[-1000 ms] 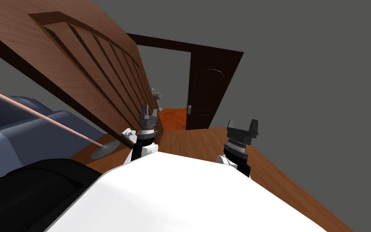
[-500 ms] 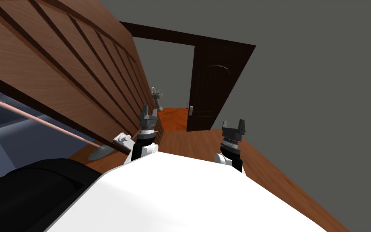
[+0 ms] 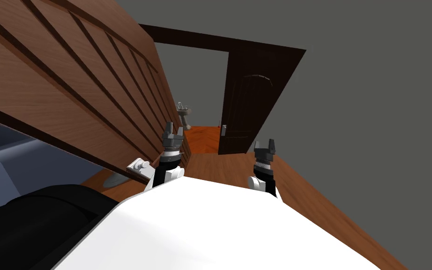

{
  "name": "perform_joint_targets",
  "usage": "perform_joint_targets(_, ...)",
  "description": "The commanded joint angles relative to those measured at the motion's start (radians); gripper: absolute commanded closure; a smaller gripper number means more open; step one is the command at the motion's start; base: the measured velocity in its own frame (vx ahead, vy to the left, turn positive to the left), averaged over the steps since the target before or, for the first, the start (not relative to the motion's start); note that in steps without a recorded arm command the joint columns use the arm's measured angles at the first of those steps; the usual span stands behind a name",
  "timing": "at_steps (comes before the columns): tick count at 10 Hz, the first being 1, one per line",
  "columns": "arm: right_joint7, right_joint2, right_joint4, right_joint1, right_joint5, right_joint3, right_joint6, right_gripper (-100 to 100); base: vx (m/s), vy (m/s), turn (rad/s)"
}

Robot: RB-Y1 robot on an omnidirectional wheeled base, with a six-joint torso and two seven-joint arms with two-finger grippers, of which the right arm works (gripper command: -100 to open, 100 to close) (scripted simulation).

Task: Pull the door open

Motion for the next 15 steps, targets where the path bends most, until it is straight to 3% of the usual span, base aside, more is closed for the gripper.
perform_joint_targets(1, 0.003, -0.006, 0.037, -0.019, 0.004, 0.002, 0.012, -100, 0.096, 0.021, 0.052)
perform_joint_targets(15, 0.025, -0.055, 0.450, -0.249, 0.027, -0.009, 0.118, -100, 0.102, 0.013, 0.055)
